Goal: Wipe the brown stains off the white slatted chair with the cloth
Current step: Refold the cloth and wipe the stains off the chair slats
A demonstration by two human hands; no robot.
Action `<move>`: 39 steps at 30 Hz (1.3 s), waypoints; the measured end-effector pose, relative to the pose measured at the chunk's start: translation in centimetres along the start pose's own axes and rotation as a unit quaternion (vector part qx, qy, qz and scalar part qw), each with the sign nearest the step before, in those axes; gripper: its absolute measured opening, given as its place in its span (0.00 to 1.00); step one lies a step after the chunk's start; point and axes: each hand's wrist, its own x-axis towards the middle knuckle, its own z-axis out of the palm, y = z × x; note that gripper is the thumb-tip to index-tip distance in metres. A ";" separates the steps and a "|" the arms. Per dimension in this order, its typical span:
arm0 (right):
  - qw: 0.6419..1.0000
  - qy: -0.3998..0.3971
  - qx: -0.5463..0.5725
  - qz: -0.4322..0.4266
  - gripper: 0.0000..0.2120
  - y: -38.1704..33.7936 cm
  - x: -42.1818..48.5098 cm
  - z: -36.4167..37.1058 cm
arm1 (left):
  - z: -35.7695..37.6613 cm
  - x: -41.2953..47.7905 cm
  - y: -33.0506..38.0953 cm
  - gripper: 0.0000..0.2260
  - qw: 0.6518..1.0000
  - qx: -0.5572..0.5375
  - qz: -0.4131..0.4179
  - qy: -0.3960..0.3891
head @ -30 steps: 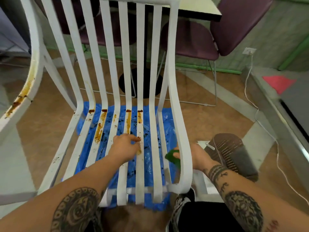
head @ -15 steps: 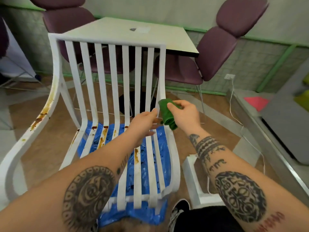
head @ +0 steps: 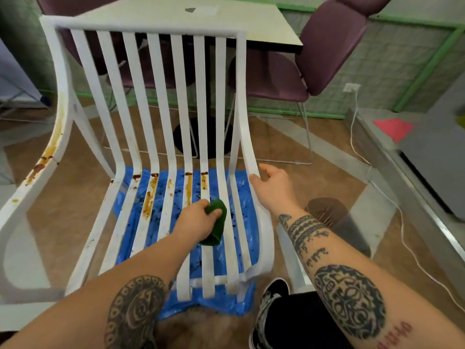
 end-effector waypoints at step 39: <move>0.997 -0.040 -0.045 0.045 0.25 -3.5 4.3 -0.1 | 8.7 -0.4 -2.0 0.12 0.948 0.270 0.148 -0.074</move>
